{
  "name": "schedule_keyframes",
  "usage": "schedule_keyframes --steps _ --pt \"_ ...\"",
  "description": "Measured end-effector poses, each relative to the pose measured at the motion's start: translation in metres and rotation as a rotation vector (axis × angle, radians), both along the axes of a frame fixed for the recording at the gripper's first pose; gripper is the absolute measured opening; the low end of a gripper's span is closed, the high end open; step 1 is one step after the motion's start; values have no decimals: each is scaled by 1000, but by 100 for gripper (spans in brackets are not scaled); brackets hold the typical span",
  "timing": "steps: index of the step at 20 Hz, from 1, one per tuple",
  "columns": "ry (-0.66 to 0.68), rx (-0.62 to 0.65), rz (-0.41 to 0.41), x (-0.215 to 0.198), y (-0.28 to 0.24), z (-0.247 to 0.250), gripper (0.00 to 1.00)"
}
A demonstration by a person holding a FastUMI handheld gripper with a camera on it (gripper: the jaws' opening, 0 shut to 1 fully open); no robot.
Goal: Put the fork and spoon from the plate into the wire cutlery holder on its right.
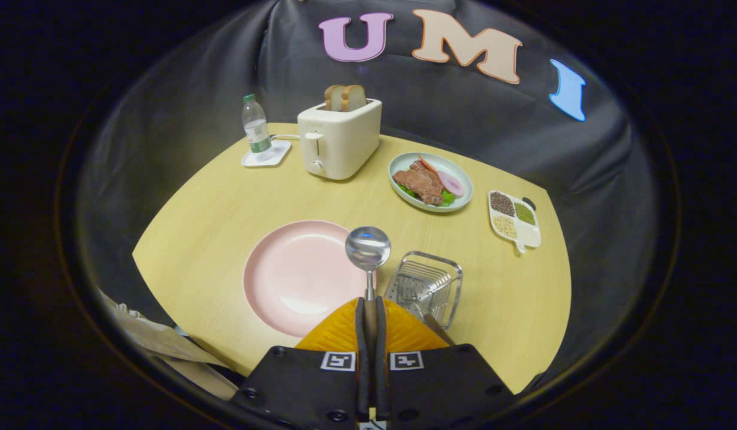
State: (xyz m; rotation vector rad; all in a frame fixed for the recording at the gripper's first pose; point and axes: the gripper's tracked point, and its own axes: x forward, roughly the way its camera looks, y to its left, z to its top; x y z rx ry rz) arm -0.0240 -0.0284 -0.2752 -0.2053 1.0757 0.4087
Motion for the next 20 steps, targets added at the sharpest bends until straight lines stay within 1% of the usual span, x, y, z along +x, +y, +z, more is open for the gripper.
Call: schedule_keyframes --steps 4,7,11,15,17,18,19,20 --pt "27 -22 -7 -1 -22 1 7" --pt "59 -15 -41 -1 -32 5 7" --pt "87 -56 -76 0 -53 3 7" --pt "111 -52 -93 0 -55 4 8" --pt "109 -40 -93 1 -52 2 11" --pt "89 -33 -96 7 -51 3 14" --pt "81 -24 -105 10 -50 3 13" --pt "85 -13 -112 8 -49 6 17"
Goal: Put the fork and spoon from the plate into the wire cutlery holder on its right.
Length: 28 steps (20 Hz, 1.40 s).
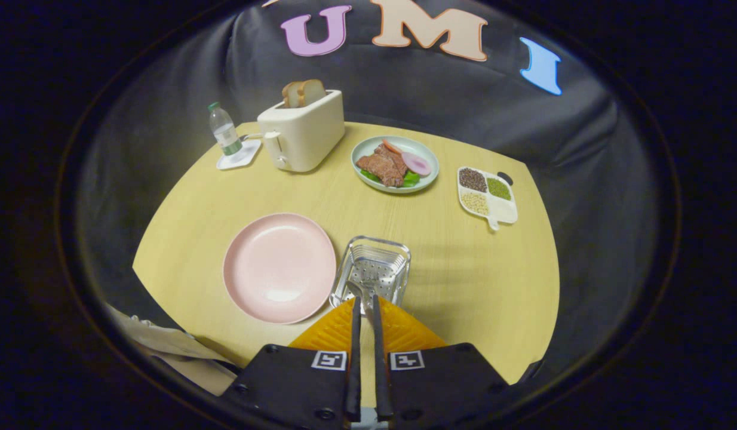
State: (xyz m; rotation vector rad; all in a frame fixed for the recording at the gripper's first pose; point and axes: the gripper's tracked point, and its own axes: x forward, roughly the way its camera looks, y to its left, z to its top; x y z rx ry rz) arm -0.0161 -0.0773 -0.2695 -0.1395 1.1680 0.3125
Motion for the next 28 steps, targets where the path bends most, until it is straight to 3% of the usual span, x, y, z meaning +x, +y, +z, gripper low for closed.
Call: schedule_keyframes --steps 3,8,17,28 --pt "-23 2 -4 2 1 4 28" --pt "-76 24 0 5 11 11 100" --pt "-233 108 -53 10 36 45 99" --pt "-602 243 -148 15 79 141 99"
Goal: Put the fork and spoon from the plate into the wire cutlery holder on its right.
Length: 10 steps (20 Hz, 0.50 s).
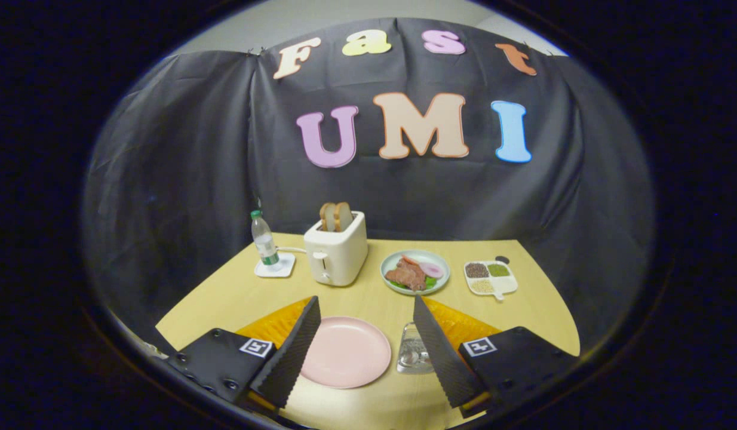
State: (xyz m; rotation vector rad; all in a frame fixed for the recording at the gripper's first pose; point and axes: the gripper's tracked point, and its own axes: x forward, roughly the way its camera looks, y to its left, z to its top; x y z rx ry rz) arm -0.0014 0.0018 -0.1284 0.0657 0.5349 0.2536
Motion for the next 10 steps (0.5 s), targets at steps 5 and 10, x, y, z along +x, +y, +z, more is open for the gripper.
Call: schedule_keyframes --steps 5,10 --pt "-132 50 -63 -5 3 39 99" --pt "-287 60 -110 -12 -2 73 99"
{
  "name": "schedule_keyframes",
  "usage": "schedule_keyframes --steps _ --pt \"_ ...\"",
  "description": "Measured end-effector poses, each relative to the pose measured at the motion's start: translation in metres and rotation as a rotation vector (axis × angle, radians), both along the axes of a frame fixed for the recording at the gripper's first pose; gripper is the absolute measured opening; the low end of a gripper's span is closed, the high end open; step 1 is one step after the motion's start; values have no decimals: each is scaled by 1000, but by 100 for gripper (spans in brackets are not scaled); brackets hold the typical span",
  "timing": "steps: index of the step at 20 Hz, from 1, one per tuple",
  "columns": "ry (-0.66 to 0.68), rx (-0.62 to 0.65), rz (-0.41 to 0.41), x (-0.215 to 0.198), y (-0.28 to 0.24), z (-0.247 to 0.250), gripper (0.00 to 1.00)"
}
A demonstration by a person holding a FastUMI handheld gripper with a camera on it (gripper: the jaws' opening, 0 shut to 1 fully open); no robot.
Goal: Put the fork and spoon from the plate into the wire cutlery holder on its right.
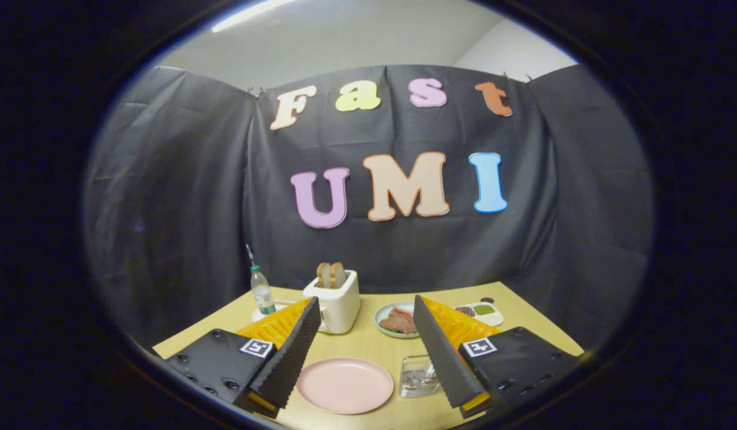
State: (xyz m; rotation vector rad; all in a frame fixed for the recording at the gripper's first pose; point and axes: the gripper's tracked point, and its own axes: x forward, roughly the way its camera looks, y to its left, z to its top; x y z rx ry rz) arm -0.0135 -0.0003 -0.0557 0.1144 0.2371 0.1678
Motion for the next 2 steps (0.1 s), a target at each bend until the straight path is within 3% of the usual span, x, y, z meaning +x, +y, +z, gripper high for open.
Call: schedule_keyframes --steps 2 --pt "-30 -12 -10 -2 -2 6 99"
